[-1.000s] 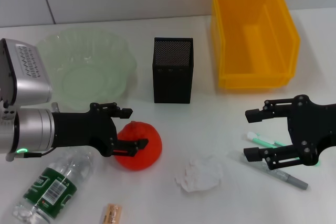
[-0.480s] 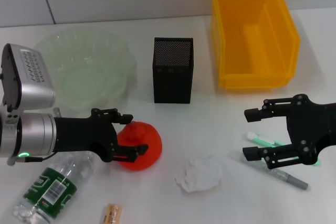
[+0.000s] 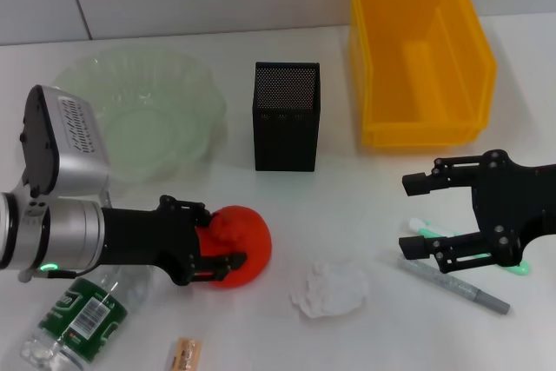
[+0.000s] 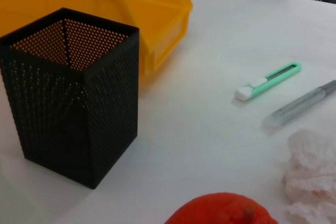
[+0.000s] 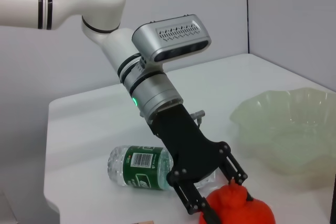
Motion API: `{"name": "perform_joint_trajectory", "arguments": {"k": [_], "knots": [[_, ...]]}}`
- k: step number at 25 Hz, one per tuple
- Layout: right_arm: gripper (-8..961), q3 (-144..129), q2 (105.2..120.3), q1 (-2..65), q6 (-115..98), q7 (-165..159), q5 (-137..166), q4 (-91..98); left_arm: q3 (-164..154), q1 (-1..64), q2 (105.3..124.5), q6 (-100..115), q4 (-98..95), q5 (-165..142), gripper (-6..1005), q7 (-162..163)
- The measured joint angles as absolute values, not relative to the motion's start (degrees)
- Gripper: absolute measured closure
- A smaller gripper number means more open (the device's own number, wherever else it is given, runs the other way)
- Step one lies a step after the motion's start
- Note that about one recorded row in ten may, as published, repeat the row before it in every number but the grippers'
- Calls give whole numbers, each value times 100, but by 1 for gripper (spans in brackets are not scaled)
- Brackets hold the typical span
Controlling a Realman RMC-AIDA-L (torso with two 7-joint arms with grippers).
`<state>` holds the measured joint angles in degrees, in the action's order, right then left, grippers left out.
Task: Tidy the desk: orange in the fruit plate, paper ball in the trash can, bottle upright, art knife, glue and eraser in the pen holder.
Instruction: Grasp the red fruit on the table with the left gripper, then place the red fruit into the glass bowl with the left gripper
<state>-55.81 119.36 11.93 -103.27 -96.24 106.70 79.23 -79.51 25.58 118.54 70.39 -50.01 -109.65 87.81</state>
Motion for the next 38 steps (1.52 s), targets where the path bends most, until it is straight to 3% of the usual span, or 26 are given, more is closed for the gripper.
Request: {"name": "perform_joint_trajectory", "arguments": {"k": [2, 5, 16, 29, 38], "knots": [[186, -5581, 11936, 1195, -10326, -9624, 10669, 7921, -7960, 2558, 11855, 7035, -5004, -10965, 225, 8781], [186, -5581, 11936, 1195, -10326, -9624, 10669, 7919, -7964, 2558, 11856, 7037, -5036, -10948, 423, 8781], [187, -5581, 11936, 1144, -10231, -9562, 10676, 7903, -7963, 2490, 11865, 7261, -5318, -10842, 684, 8755], [187, -5581, 11936, 1142, -10201, -9528, 10659, 7806, -7520, 1751, 11859, 7756, -6977, -10056, 767, 8723], [187, -5581, 11941, 1070, -10246, -9398, 10639, 7760, -7019, 1976, 11858, 6765, -6553, -9588, 853, 8376]]}}
